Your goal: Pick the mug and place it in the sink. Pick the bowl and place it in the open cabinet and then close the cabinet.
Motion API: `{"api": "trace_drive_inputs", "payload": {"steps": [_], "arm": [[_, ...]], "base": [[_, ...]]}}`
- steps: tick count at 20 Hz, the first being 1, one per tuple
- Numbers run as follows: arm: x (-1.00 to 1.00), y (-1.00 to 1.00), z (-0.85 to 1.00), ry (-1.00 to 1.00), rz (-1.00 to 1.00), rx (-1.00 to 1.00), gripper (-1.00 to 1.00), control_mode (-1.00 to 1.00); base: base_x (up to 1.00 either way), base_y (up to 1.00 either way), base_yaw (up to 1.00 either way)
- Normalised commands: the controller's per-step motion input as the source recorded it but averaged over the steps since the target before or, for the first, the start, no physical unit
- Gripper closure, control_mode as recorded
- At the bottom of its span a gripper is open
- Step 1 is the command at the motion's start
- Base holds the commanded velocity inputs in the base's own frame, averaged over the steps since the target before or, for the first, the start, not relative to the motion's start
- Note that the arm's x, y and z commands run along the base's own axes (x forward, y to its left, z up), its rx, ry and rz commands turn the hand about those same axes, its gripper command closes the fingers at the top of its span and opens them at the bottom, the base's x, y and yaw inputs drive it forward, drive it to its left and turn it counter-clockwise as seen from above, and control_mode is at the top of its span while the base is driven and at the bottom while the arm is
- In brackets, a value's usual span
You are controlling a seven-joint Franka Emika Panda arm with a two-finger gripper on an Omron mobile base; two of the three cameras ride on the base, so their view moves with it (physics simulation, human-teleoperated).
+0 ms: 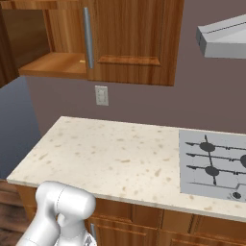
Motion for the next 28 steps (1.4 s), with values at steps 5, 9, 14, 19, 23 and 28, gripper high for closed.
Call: {"api": "trace_drive_inputs", "payload": {"steps": [5,9,14,19,23,28], "arm": [[0.46,0.33,-0.05,-0.01,0.0,0.0,-1.0,-1.0],[0.42,0.19,-0.07,-0.01,0.0,0.0,-1.0,-1.0],[0.43,0.16,-0.12,0.0,0.0,0.0,-1.0,-1.0],[0.46,0.17,-0.11,0.0,0.0,0.0,-1.0,-1.0],[0.28,0.34,-0.13,0.0,0.0,0.0,-1.0,-1.0],[0.24,0.35,-0.14,0.0,0.0,0.0,-1.0,-1.0]], "base": [[0.0,0.0,0.0],[0.0,0.0,0.0],[0.0,0.0,0.0],[0.0,0.0,0.0],[0.0,0.0,0.0],[0.0,0.0,0.0]]}}
